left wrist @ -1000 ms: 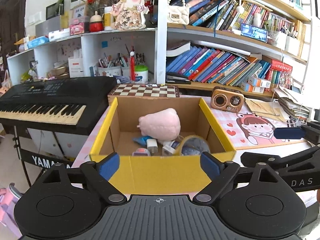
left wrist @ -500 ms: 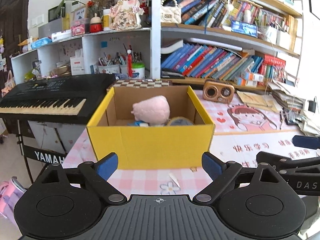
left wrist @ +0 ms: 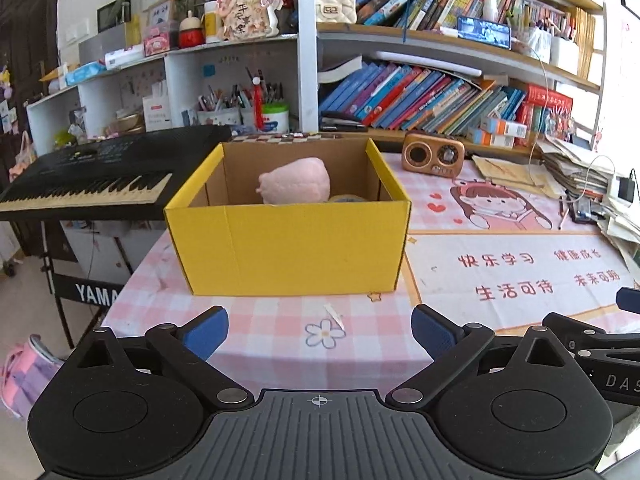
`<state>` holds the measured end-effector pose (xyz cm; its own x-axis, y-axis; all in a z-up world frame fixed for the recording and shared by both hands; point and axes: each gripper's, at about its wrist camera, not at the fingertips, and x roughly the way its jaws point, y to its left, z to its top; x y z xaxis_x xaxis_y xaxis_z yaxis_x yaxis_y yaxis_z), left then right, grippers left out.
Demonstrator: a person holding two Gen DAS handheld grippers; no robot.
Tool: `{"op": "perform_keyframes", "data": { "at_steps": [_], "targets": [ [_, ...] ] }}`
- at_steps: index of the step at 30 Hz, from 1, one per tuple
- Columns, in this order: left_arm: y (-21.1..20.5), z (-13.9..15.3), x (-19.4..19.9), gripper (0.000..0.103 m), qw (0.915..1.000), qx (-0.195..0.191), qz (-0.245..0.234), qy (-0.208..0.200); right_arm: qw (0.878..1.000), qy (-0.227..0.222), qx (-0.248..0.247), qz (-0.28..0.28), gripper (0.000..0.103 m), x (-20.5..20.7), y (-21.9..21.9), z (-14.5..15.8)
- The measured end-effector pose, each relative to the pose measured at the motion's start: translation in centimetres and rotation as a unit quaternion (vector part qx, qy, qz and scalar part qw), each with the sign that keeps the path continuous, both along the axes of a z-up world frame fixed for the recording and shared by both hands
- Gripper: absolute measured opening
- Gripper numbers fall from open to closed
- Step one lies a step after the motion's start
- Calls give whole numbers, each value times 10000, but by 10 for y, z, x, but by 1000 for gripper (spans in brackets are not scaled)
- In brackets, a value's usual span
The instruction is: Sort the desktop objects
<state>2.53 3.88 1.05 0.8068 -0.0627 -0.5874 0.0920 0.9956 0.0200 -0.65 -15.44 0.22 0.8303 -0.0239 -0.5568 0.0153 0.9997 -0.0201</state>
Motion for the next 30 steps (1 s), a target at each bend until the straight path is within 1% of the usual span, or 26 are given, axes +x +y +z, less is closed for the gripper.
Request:
{"op": "perform_keyframes", "data": {
  "at_steps": [8,16,30],
  "targets": [
    [-12,-4,-6,102,9999,106,23,66,9999,-4,-7,-170,100,-6,-11,0],
    [-16,-5,-8,103,9999,89,48,123,9997,60,13,-247,103,-8,-16,-2],
    [-16,-9,-8,103,9996,68,-12,286,9996,114,48,-237,103,-8,-15,-5]
  ]
}}
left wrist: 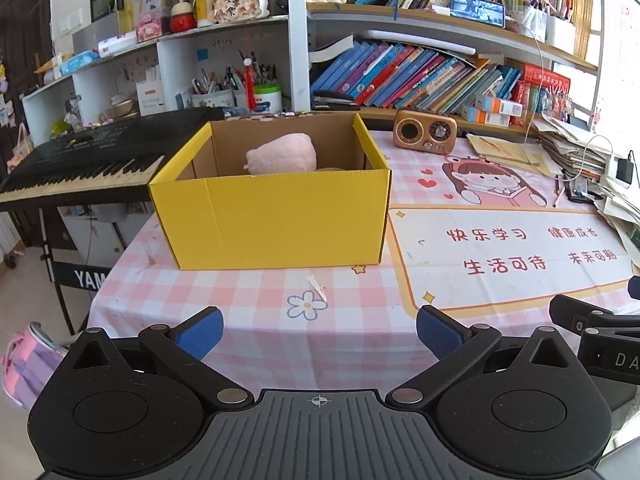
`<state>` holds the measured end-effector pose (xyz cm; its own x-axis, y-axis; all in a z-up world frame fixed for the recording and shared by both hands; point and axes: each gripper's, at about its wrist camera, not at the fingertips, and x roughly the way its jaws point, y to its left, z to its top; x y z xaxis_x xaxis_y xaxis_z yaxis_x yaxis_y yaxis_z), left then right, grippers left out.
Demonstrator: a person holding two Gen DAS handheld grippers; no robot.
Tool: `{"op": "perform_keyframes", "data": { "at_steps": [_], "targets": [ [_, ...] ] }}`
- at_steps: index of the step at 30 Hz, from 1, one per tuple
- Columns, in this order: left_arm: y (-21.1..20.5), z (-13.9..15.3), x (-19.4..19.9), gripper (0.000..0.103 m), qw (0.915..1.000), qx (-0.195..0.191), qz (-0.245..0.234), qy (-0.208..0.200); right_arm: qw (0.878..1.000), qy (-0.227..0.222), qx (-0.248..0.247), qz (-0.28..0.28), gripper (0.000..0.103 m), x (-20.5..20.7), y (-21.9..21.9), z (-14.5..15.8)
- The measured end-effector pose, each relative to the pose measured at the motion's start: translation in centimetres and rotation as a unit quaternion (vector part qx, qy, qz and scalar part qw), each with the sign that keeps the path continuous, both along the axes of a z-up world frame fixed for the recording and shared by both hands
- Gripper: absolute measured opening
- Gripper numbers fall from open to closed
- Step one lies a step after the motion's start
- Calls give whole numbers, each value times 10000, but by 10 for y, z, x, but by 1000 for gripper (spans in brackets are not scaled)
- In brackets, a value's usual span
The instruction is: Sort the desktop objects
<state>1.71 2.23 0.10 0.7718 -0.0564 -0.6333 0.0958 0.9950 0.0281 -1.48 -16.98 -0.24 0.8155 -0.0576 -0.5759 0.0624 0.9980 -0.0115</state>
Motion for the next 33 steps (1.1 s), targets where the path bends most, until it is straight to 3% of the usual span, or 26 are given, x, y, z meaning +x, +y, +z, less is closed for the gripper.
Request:
{"op": "perform_keyframes", "data": {
  "at_steps": [33],
  "targets": [
    [5,-5,2,103,9997,-163,-80,191,10000,39,6,24,103,0,5,-1]
  ]
}}
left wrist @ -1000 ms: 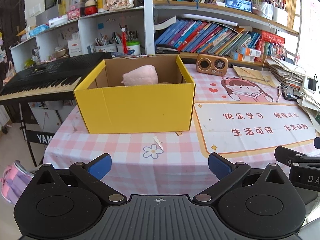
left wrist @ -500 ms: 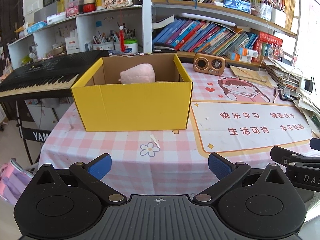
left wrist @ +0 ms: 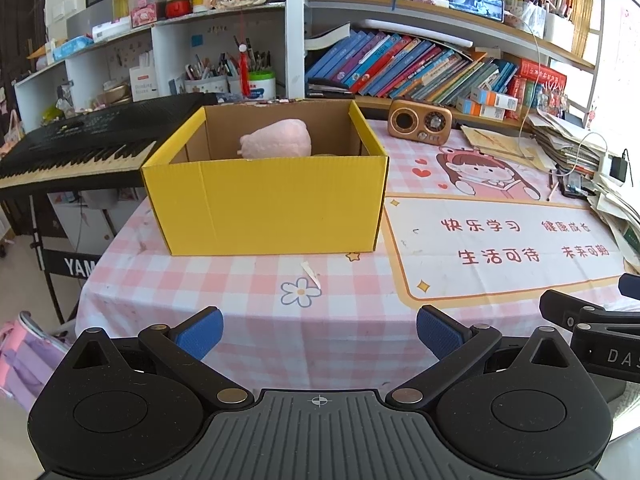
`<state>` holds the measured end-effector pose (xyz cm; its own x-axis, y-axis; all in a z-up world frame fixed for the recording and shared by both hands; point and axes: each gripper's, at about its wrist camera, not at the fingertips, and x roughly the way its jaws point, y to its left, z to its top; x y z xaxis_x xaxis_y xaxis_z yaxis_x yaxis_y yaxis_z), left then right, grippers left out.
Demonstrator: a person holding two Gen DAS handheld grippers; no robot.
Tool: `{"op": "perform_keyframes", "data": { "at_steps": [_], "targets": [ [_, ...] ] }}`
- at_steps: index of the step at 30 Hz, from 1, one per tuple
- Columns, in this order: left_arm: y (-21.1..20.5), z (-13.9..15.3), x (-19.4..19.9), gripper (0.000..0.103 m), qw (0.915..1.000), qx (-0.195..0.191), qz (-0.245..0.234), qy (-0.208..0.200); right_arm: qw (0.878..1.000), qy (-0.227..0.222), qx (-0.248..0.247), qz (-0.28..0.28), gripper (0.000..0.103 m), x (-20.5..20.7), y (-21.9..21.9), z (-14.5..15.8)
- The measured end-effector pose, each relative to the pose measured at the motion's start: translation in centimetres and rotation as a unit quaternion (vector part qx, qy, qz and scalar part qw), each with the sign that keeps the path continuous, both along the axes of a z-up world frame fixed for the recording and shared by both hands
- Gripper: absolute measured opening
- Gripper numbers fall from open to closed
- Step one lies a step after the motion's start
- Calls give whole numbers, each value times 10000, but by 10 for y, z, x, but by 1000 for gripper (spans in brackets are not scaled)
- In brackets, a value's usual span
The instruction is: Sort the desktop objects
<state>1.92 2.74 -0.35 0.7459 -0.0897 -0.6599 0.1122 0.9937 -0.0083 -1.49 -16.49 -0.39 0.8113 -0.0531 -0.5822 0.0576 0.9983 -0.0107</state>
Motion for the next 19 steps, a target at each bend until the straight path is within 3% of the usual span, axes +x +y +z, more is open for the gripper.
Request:
{"op": "perform_keyframes", "data": {
  "at_steps": [19],
  "targets": [
    [0,-3,0,103,10000,-8,30,49,10000,94,23,1,103,-1,4,-8]
  ]
}}
